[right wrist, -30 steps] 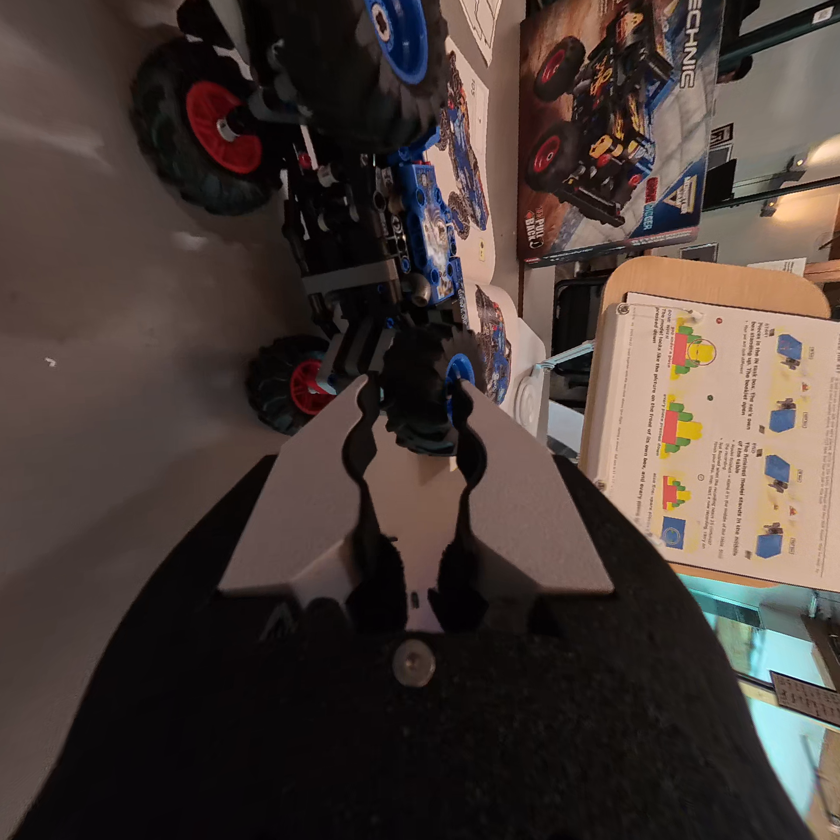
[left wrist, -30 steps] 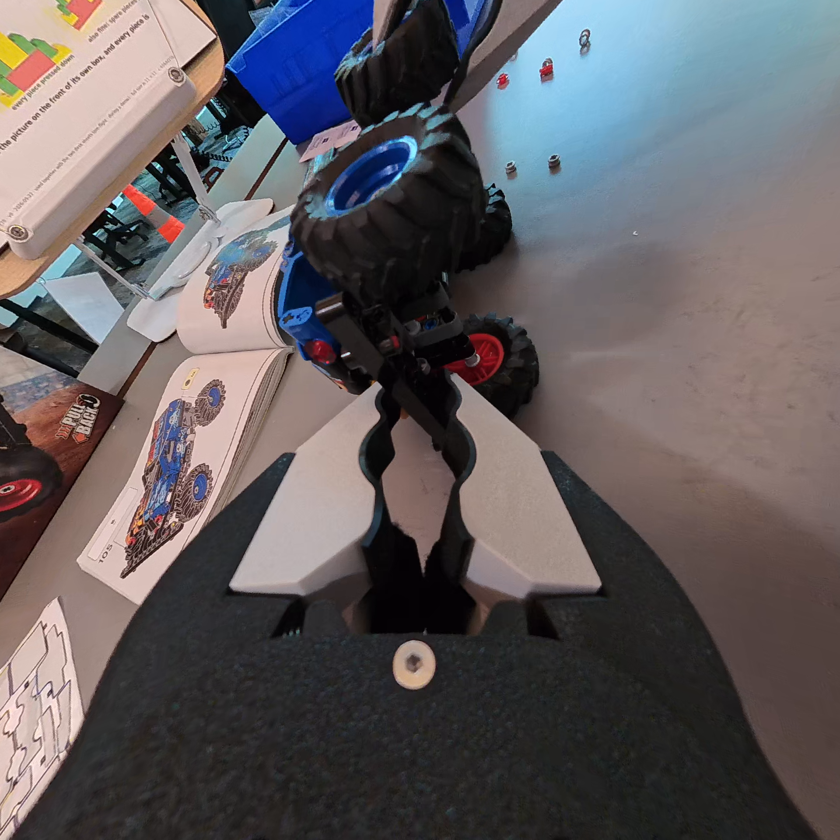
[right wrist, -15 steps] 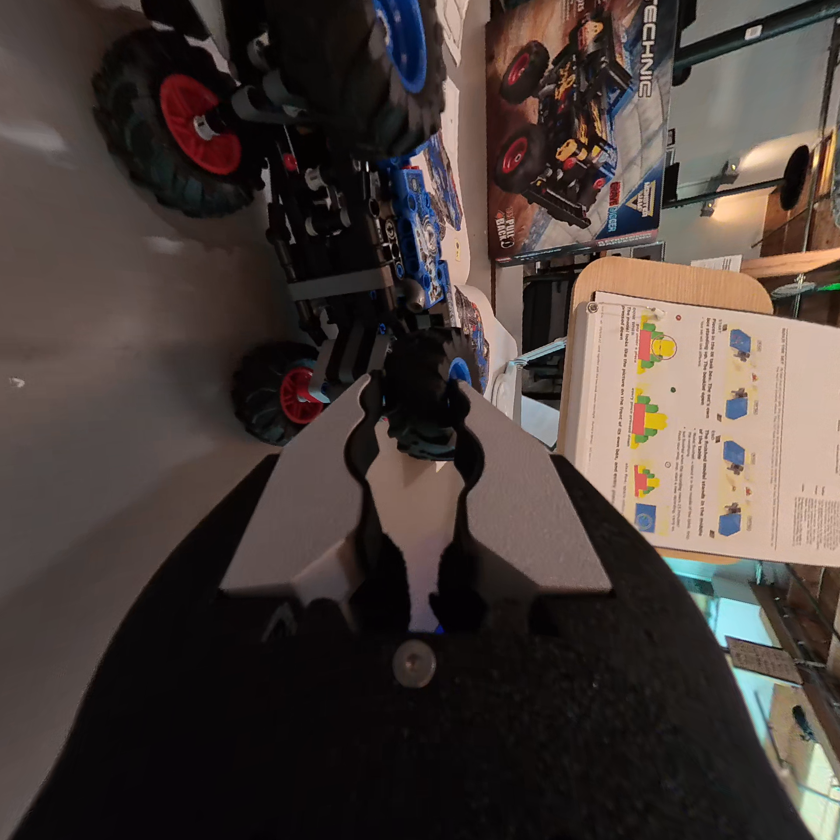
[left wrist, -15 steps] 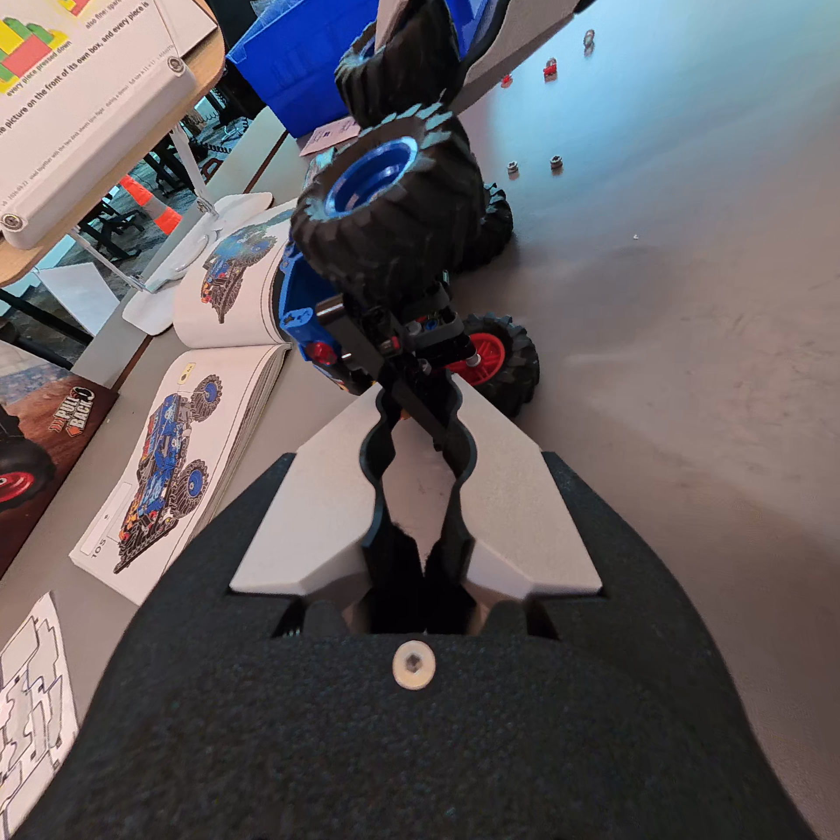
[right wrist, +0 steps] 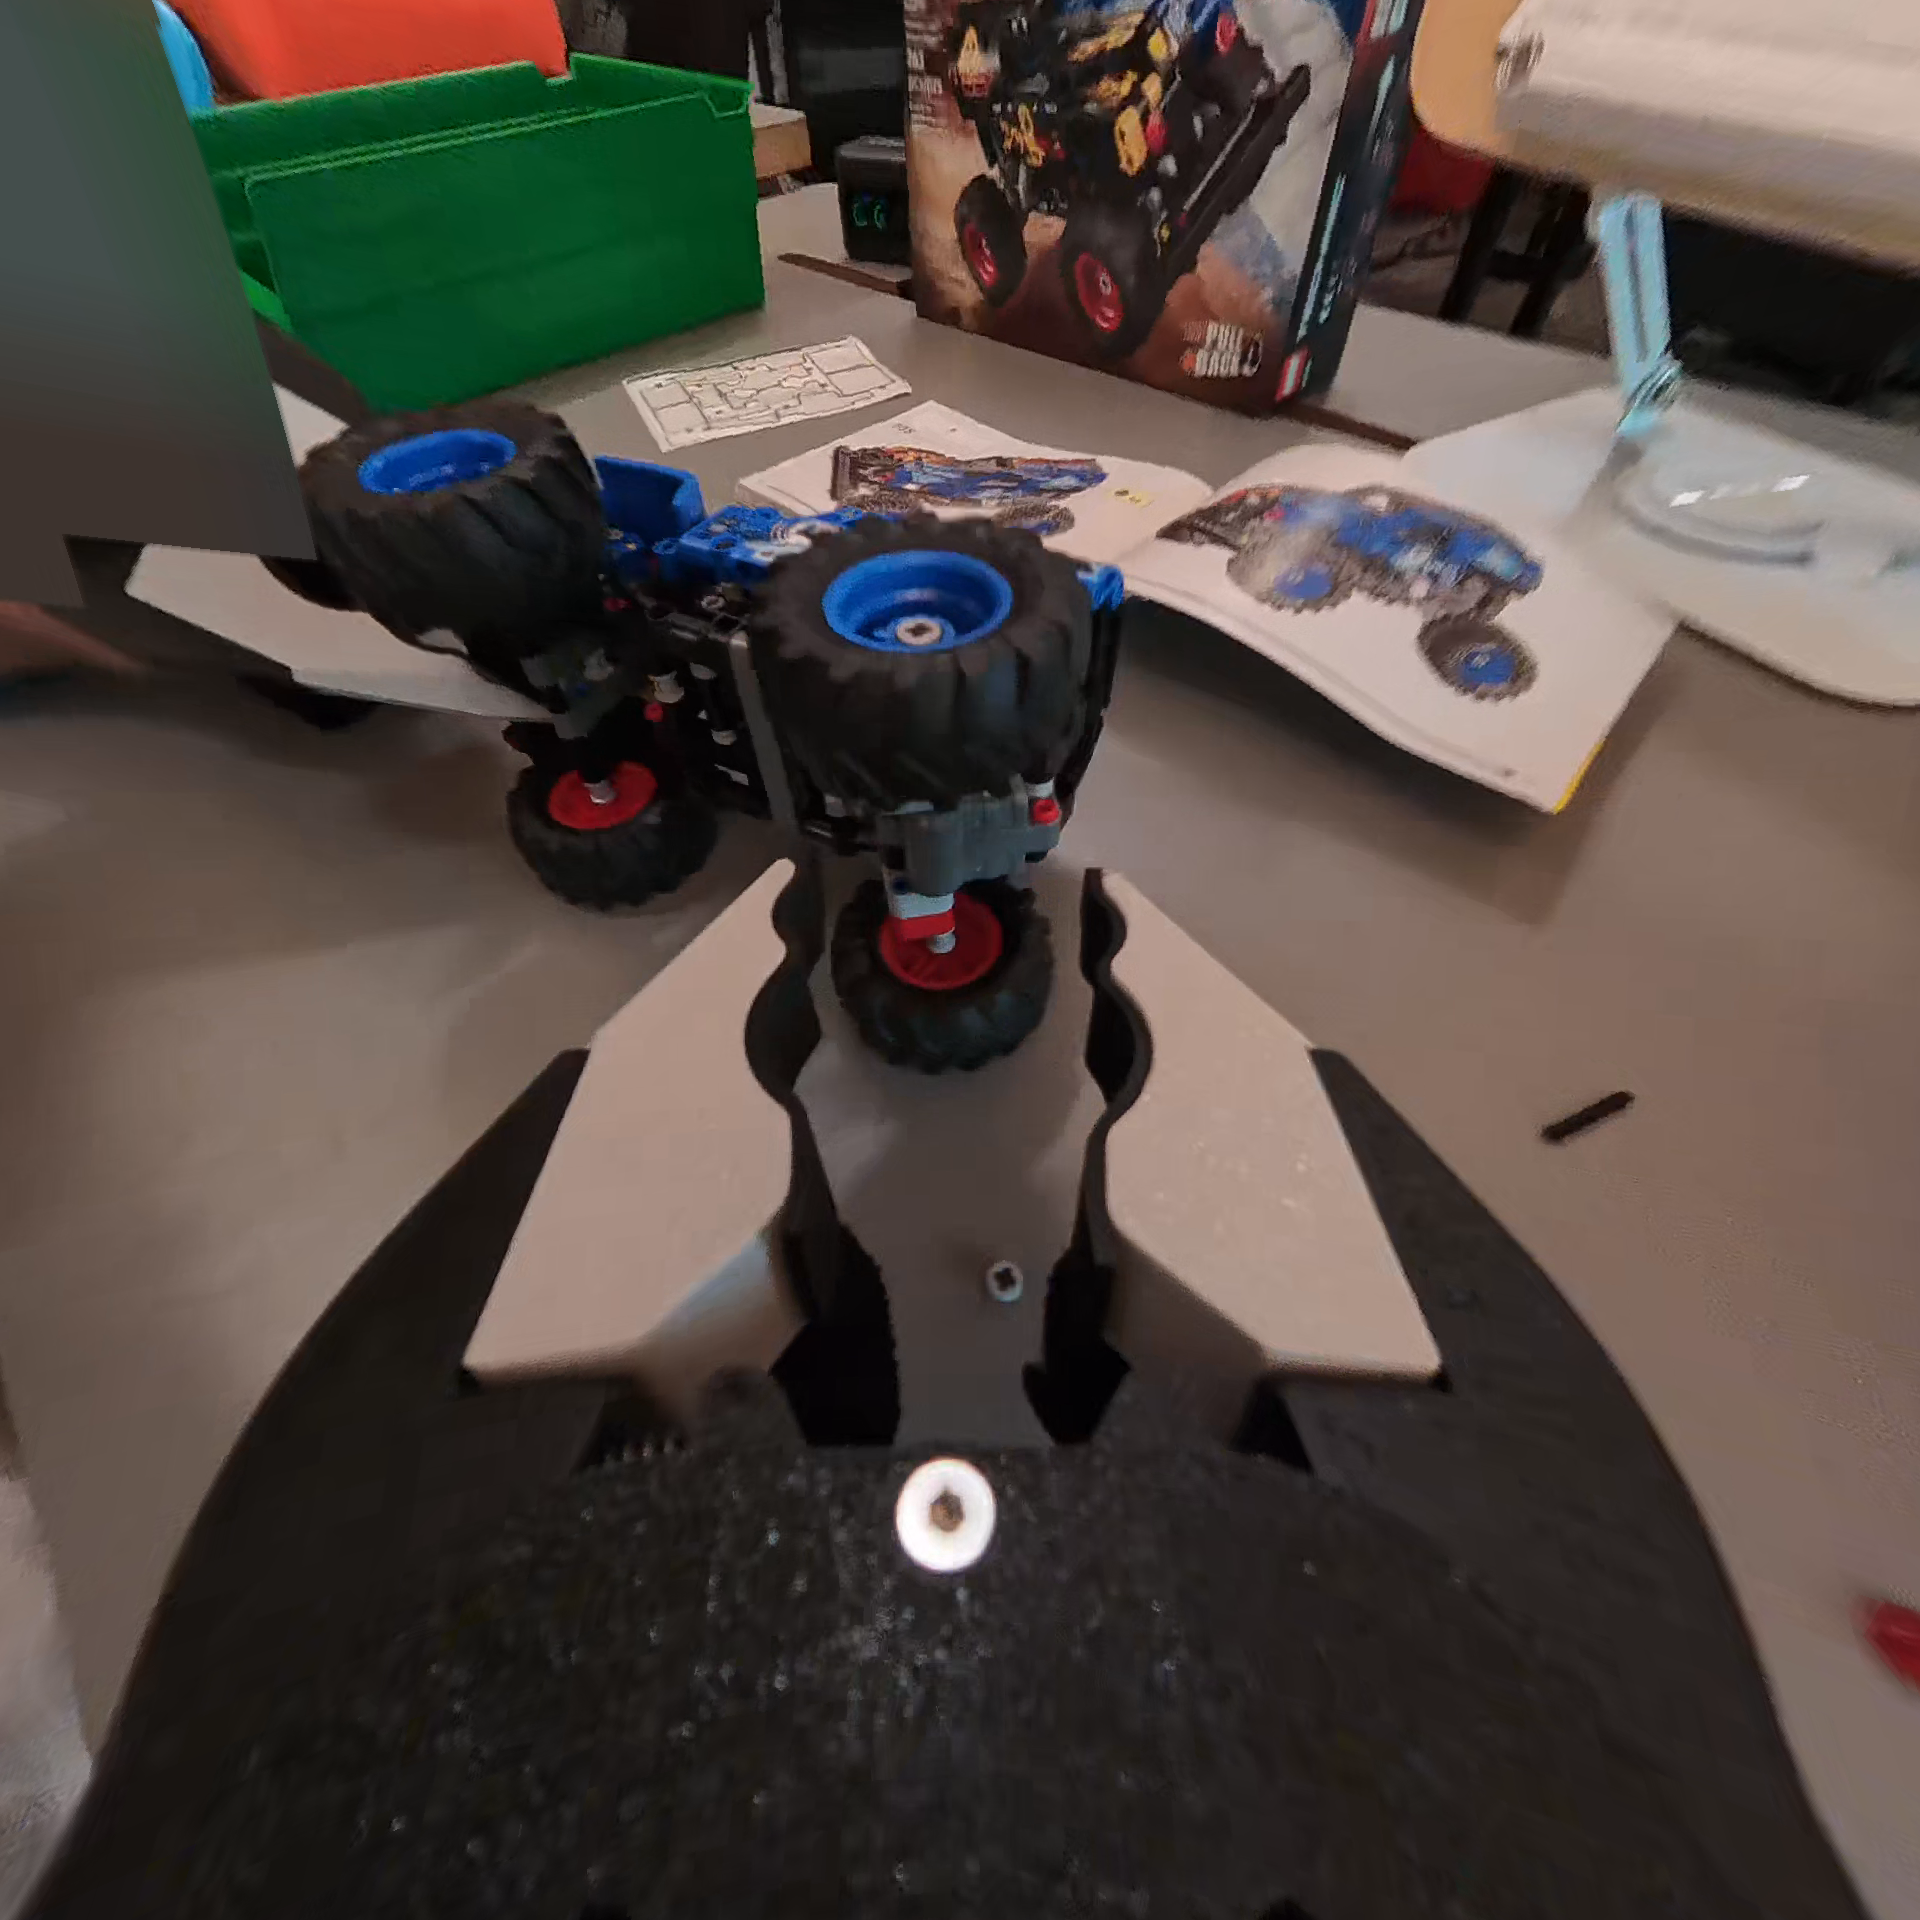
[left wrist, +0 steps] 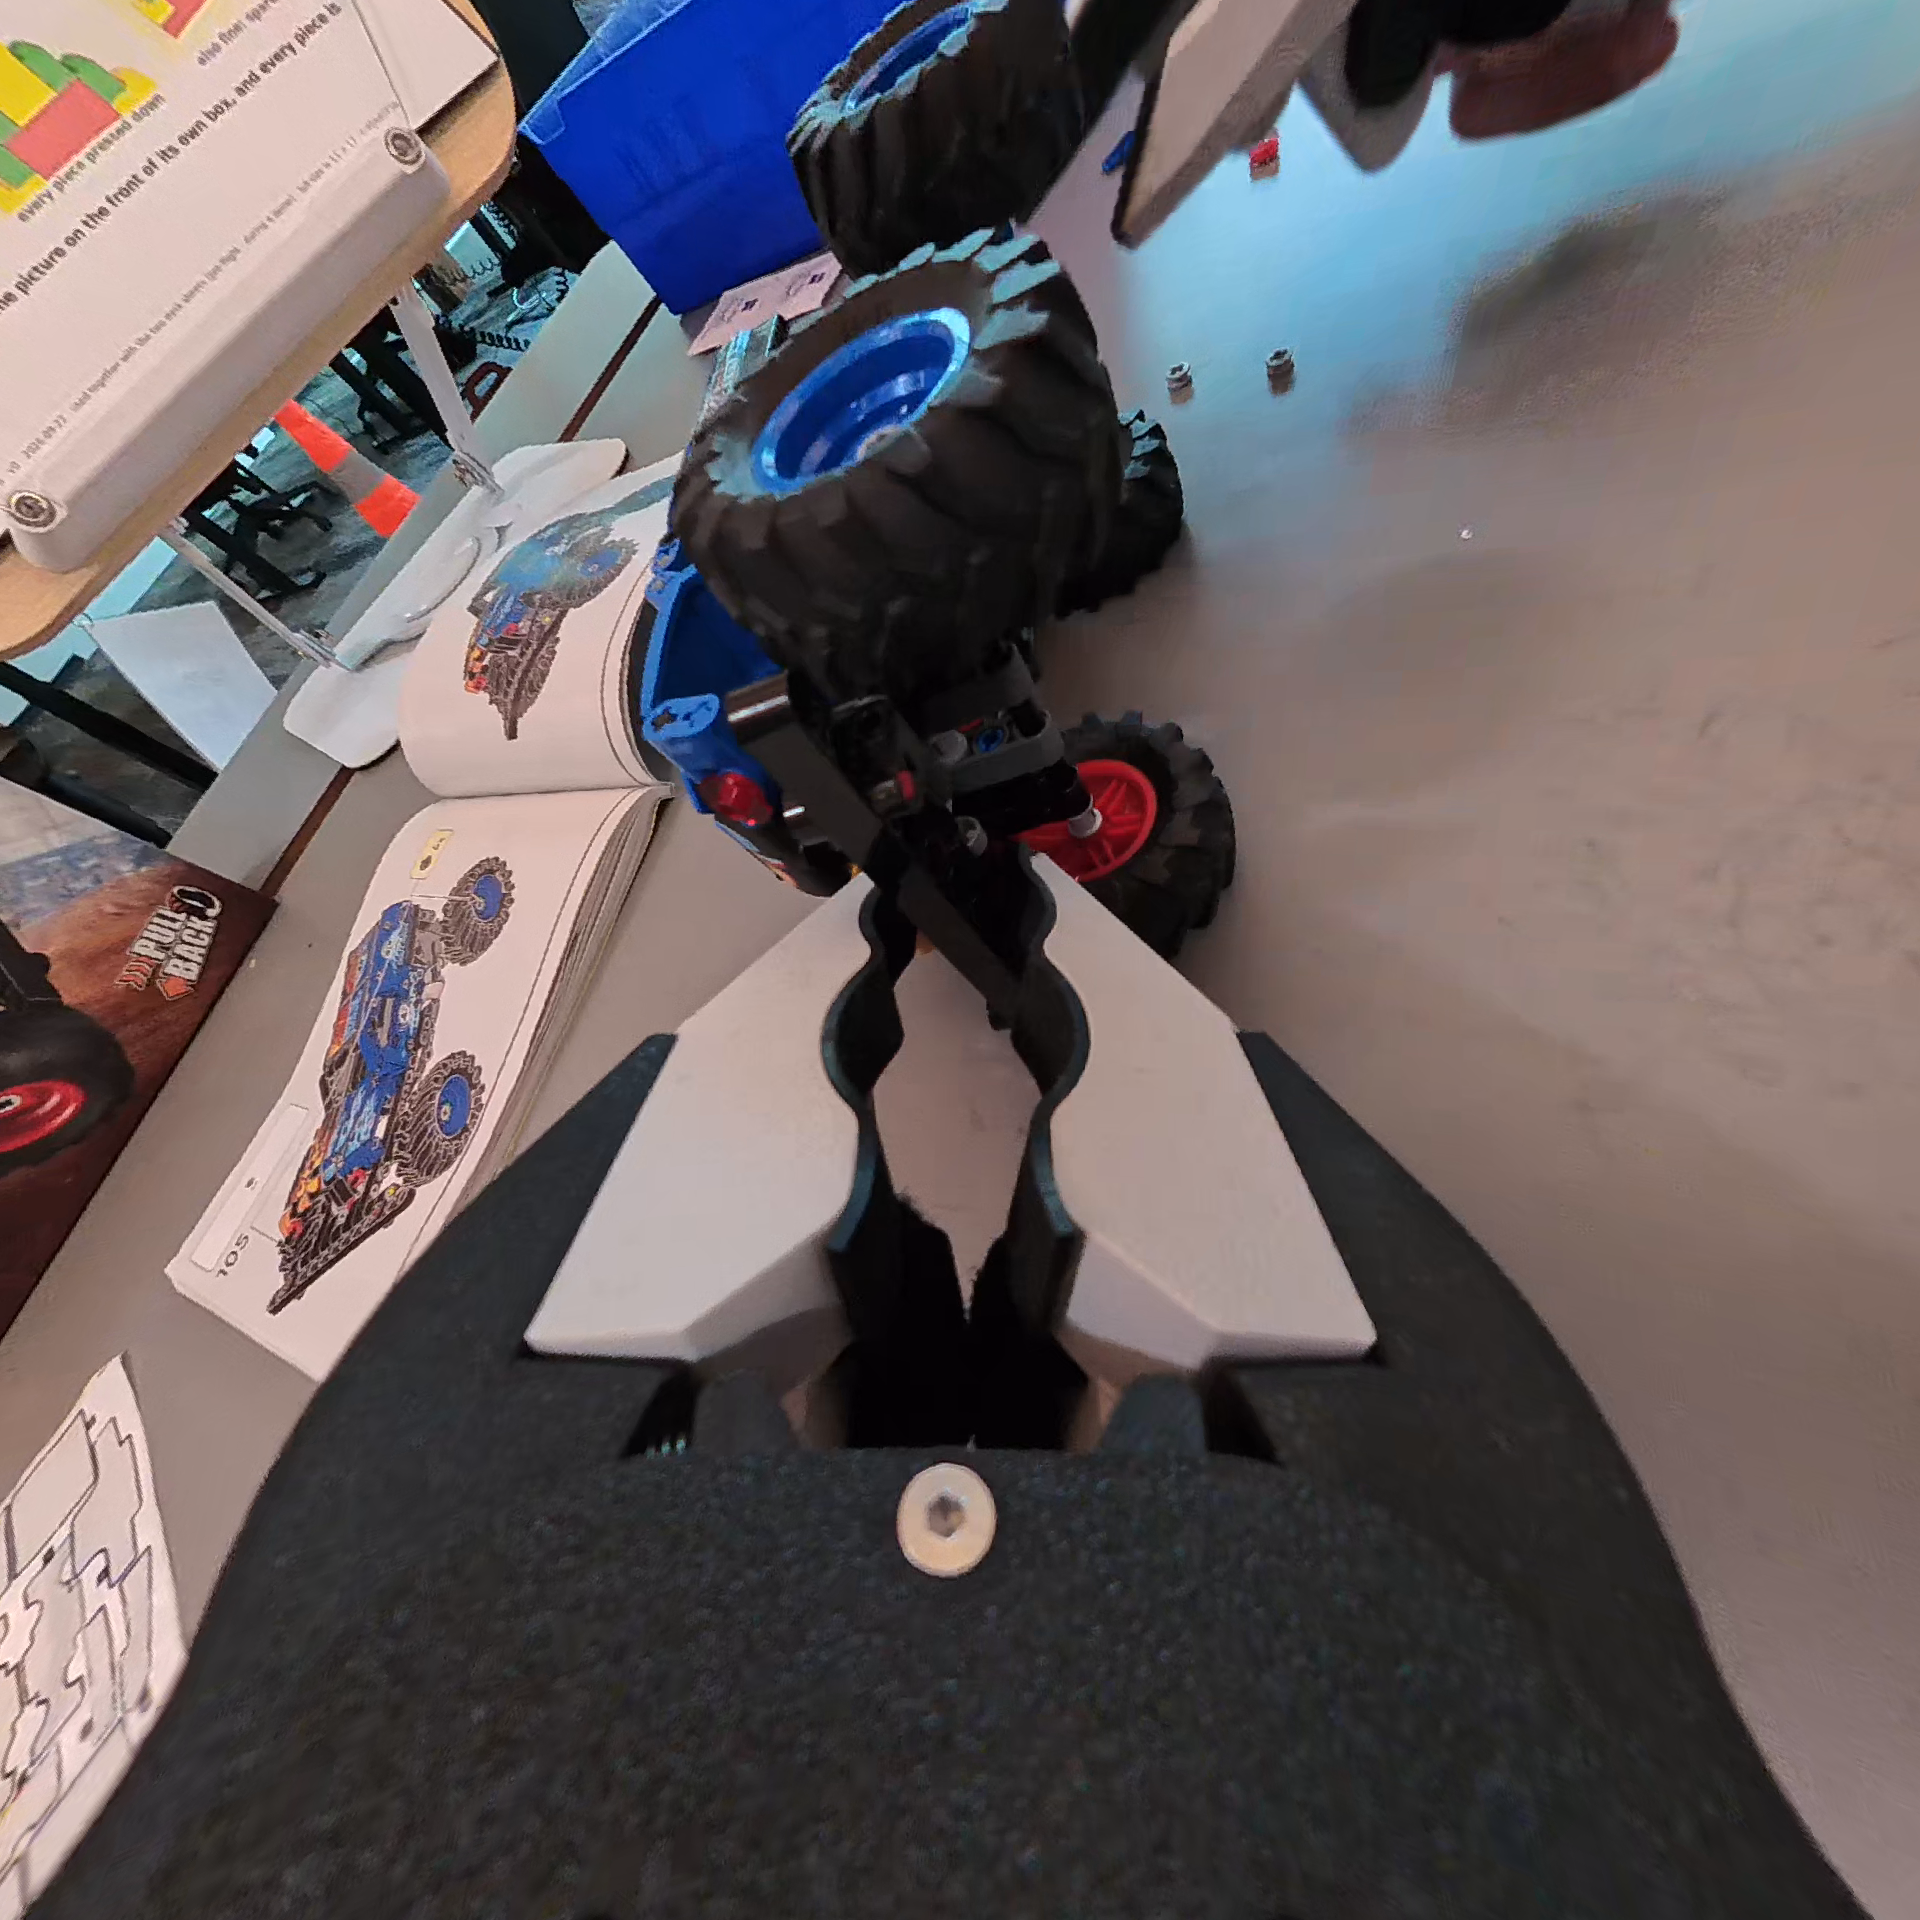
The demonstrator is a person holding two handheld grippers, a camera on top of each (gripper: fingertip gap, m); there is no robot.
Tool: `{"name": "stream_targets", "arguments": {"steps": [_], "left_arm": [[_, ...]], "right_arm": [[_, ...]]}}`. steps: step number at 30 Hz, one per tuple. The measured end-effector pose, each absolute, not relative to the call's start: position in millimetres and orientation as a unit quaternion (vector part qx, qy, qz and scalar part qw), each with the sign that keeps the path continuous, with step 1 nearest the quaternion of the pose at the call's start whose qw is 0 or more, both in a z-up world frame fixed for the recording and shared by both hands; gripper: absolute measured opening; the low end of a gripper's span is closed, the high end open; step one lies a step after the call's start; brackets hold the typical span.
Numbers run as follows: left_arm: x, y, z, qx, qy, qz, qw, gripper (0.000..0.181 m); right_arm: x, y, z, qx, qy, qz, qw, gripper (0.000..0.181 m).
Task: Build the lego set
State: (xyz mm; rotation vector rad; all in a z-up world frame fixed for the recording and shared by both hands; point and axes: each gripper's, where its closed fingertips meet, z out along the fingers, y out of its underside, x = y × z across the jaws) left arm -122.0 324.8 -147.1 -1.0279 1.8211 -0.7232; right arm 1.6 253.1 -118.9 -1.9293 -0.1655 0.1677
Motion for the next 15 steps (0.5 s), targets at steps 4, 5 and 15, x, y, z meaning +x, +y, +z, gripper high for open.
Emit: {"name": "stream_targets", "arguments": {"steps": [4,5,15], "left_arm": [[-123,325,-148,-0.434,0.732,-0.293,0.436,0.015],[-123,325,-148,-0.436,0.731,-0.291,0.436,0.015],[-125,326,-148,-0.491,0.703,-0.301,0.416,0.016]], "right_arm": [[-4,269,-132,-0.837,-0.077,0.056,0.538,0.043],[-6,273,-133,-0.836,-0.082,0.049,0.54,0.044],[-1,289,-121,-0.809,-0.09,-0.029,0.58,0.009]]}}
